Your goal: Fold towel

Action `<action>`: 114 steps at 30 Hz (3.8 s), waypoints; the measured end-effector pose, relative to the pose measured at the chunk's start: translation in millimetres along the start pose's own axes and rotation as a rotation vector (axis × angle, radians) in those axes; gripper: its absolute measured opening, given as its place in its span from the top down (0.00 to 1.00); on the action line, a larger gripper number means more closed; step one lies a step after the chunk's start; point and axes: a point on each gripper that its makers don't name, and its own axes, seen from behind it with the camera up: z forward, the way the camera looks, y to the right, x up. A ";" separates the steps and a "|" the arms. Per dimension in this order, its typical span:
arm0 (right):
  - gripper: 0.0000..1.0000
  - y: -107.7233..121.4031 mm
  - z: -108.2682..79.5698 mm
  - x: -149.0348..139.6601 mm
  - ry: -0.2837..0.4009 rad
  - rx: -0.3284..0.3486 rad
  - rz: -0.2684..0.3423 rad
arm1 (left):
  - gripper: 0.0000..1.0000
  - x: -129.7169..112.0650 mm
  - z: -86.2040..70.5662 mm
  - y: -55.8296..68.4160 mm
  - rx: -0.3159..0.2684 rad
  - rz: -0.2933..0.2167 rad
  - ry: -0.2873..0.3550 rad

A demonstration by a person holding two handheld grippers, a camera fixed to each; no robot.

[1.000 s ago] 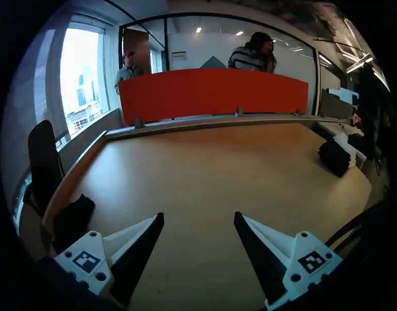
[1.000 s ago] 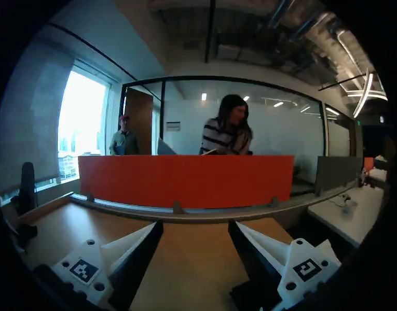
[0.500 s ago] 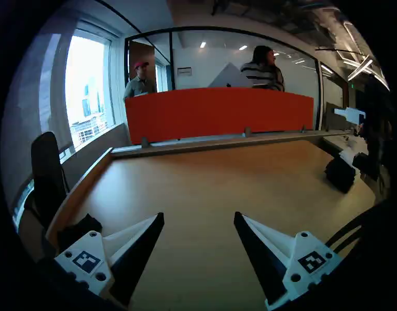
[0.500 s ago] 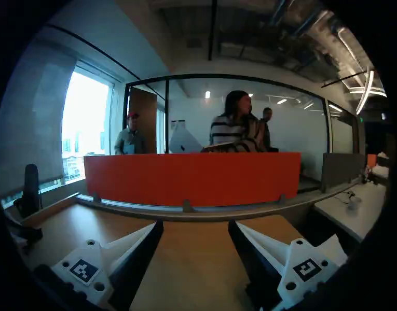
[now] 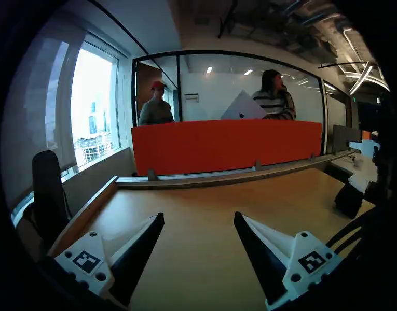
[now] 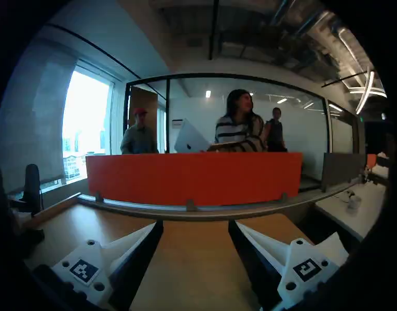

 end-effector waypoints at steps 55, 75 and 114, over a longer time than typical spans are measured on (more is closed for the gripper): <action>0.03 -6.7 -27.7 7.1 0.025 -0.030 -0.006 | 0.00 26.2 56.8 4.1 0.004 -0.015 0.182; 0.03 -11.2 -28.2 -9.8 0.058 -0.034 -0.009 | 0.00 -27.5 61.4 1.2 0.025 -0.021 0.207; 0.03 -15.5 -2.0 -63.2 0.078 -0.009 -0.041 | 0.00 -117.0 72.8 -14.0 0.073 -0.071 0.233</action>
